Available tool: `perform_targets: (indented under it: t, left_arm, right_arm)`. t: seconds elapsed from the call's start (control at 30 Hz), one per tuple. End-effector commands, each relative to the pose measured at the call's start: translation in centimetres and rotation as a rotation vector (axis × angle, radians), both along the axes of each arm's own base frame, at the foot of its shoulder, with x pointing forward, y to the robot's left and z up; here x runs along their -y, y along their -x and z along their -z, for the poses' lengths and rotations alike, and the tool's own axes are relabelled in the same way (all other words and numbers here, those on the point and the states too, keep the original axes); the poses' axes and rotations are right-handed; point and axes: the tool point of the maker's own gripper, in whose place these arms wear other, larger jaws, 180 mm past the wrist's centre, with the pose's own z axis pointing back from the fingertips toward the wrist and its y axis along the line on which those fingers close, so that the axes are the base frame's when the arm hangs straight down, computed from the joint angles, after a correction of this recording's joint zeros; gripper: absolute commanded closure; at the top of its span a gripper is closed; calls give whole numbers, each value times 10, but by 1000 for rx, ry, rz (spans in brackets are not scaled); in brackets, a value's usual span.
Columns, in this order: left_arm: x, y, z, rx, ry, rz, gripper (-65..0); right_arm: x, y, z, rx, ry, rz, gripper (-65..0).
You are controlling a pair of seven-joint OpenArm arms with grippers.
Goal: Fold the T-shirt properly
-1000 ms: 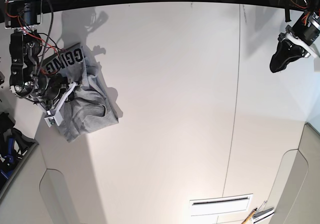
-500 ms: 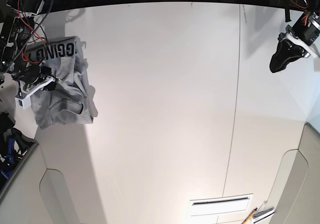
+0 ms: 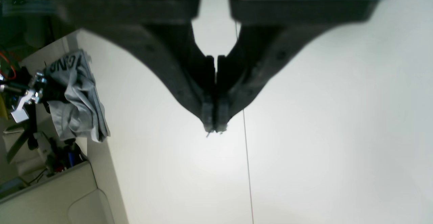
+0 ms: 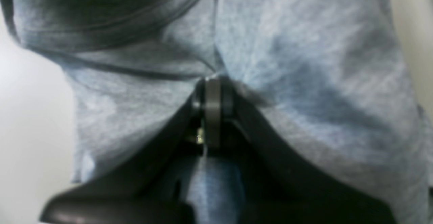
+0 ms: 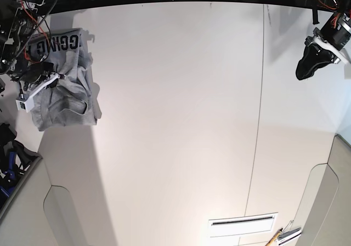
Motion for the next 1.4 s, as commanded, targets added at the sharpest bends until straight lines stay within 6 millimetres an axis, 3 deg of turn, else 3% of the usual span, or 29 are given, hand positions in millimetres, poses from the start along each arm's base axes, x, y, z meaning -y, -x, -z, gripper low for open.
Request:
perform_targets:
  t: [0.0,0.3,0.4,0.5,0.6,0.7,0.87,1.03,1.13,1.37]
  left_arm:
    - [0,-5,-13,51,-9,12,0]
    - [1,-6,-17,71,12,15,0]
    - [2,-5,-17,67,12,17,0]
    - [5,2,-13,36,25,40,0]
    - [2,16,-14,18,54,36,0]
    - [-10,38,-15,-19,55,10,0]
    - [-34,81,-5,-165,-15,-9,0]
    - [-34,140,14,-390,-36,41,0]
    - [-32,173,23,-516,-46,75,0]
    - [-30,262,64,-899,-87,229,0]
  right_arm:
    - [7,-8,-14,34,34,-5,0]
    - [-7,-49,-108,364,158,-93,0]
    - [-17,-52,-141,449,204,-128,0]
    - [-27,-41,-158,488,244,-172,0]
    - [-43,-16,-153,464,231,-240,0]
    - [-63,19,-136,377,184,-331,0]
    - [-81,92,-95,126,87,-447,0]
    - [-94,171,-71,-102,-32,-515,0]
    - [-93,212,-65,-224,-66,-560,0]
    - [-66,283,-48,-481,-94,-607,0]
